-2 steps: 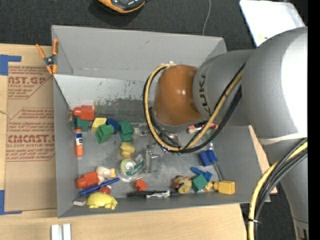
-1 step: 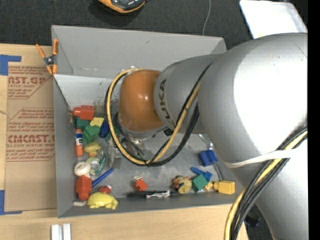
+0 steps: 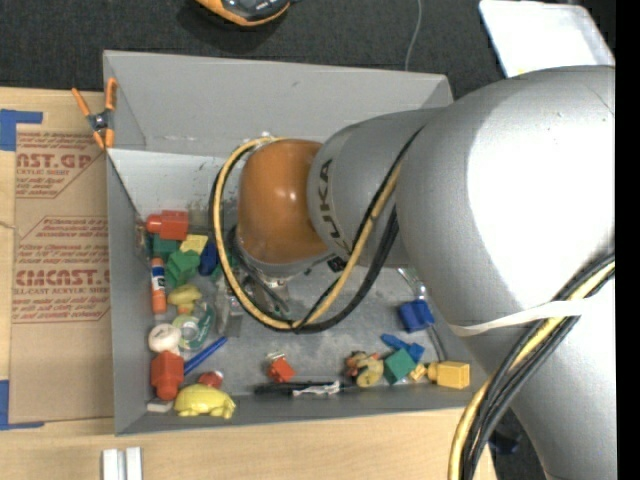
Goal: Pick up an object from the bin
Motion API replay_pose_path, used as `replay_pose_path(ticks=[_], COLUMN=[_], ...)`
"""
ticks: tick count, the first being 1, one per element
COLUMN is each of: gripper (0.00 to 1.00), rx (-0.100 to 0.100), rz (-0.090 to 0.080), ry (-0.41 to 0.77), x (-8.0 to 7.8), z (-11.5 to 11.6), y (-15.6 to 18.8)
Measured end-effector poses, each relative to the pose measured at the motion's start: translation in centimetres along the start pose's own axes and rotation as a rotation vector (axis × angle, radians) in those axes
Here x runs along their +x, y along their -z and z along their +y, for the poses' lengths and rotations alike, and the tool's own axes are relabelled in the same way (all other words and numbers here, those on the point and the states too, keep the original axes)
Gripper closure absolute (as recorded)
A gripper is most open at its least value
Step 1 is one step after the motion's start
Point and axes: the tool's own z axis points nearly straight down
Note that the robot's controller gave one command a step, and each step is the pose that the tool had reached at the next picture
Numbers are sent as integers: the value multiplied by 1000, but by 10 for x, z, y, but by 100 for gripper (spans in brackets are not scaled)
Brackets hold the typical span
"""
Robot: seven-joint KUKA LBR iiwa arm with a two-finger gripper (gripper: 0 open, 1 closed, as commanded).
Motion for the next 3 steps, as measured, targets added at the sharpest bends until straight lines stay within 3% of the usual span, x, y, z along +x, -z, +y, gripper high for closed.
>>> replay_pose_path(ticks=[1,2,3], gripper=[100,100,100], rx=[5,3,5], rz=[-3,-4,12], ry=[28,332,267], x=[24,42,28], z=[31,52,61], y=[0,-1,0])
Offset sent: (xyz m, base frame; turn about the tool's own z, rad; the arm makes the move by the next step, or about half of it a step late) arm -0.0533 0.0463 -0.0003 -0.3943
